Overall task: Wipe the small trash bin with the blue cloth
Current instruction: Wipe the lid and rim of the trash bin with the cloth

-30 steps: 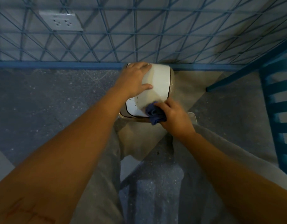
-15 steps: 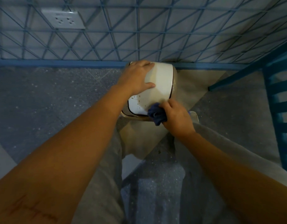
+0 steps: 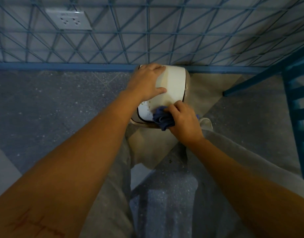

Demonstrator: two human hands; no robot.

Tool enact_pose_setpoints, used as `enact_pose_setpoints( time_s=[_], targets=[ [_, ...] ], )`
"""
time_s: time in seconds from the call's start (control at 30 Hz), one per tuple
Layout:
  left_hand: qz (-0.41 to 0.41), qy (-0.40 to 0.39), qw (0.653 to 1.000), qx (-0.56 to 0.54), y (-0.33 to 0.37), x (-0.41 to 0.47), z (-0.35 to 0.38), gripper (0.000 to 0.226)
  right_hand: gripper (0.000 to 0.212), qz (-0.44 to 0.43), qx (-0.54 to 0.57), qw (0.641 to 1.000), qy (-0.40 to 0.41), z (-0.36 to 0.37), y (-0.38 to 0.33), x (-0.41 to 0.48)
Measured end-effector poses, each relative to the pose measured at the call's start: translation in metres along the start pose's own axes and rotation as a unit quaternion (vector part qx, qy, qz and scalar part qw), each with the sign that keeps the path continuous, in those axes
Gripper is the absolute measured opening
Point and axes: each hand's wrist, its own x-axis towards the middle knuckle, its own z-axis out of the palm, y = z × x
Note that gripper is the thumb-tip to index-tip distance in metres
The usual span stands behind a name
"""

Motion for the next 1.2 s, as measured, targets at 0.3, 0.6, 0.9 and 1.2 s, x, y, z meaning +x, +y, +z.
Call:
enact_pose_setpoints(
  time_s=[0.3, 0.6, 0.9, 1.2],
  targets=[
    [0.005, 0.005, 1.0, -0.01, -0.001, 0.0, 0.002, 0.073, 0.036, 0.008, 0.014, 0.999, 0.049, -0.008, -0.017, 0.028],
    [-0.002, 0.012, 0.993, -0.12, -0.016, 0.002, -0.006, 0.058, 0.036, 0.024, 0.067, 0.996, -0.048, 0.001, -0.017, 0.005],
    [-0.05, 0.036, 0.976, -0.207, -0.058, -0.02, 0.001, 0.058, 0.061, 0.02, 0.132, 0.989, -0.056, -0.02, -0.029, 0.021],
    [-0.045, 0.038, 0.977, -0.207, -0.06, -0.02, 0.004, 0.062, 0.055, -0.081, 0.0, 0.996, -0.021, -0.002, -0.032, 0.043]
  ],
)
